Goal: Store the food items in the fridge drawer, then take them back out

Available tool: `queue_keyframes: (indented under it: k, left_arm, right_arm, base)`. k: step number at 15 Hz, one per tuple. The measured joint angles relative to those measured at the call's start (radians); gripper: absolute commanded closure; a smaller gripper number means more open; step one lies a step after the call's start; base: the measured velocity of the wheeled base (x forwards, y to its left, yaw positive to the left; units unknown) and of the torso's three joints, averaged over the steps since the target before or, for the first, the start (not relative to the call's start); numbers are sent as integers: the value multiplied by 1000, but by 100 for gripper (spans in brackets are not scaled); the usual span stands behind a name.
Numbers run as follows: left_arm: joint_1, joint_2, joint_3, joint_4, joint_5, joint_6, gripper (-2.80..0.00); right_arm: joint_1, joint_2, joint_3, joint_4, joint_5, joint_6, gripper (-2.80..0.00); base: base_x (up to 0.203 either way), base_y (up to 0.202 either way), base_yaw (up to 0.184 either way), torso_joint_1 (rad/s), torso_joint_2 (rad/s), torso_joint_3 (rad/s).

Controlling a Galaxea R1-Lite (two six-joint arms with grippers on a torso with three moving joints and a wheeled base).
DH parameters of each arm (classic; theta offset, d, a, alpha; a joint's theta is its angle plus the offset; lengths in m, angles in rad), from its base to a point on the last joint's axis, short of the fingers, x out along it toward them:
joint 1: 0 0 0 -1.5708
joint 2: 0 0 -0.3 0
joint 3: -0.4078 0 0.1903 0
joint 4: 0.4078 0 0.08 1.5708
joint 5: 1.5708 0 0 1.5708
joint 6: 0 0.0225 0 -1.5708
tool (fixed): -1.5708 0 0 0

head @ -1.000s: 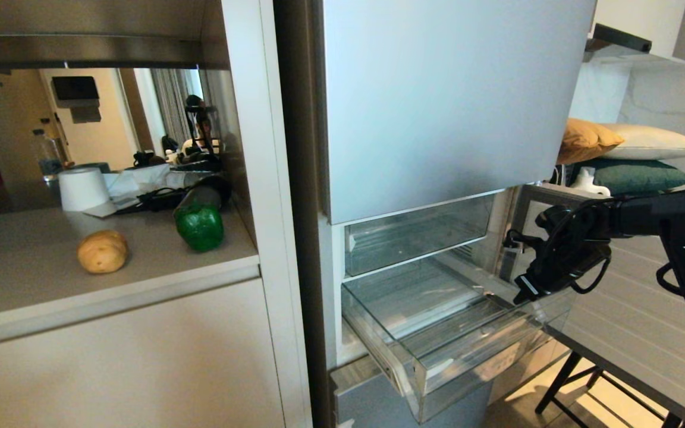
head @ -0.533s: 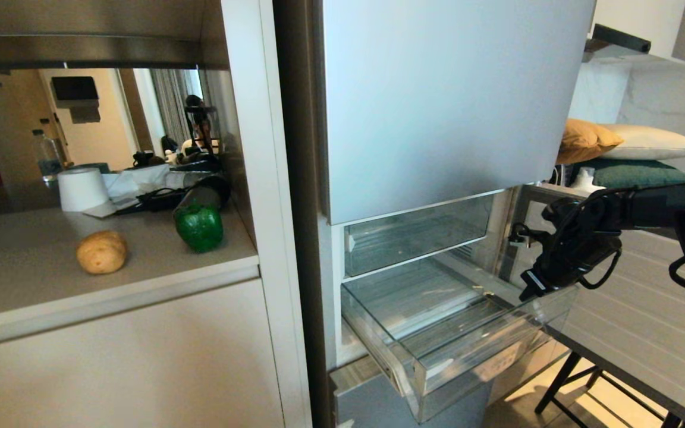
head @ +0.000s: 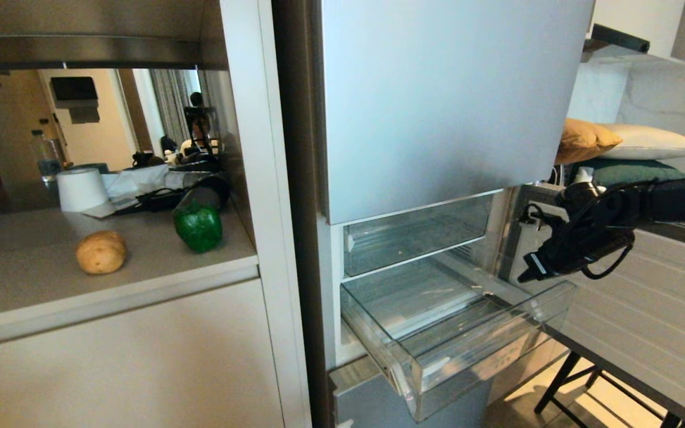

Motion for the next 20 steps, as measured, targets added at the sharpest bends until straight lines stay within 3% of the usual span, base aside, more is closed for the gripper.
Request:
queue_keyframes:
  k: [5, 11, 16, 20]
  left_arm:
    - [0, 0, 0, 0, 0, 0, 0]
    - [0, 0, 0, 0, 0, 0, 0]
    - [0, 0, 0, 0, 0, 0, 0]
    - [0, 0, 0, 0, 0, 0, 0]
  right_arm:
    - [1, -218, 198, -3, 12, 7, 0]
    - [17, -667, 597, -34, 54, 47, 0]
    - [21, -1140, 991, -275, 50, 217, 0]
    - [20, -1552, 1198, -427, -5, 305, 0]
  base:
    - [0, 0, 0, 0, 0, 0]
    - [0, 0, 0, 0, 0, 0]
    - [0, 0, 0, 0, 0, 0]
    - [0, 0, 0, 0, 0, 0]
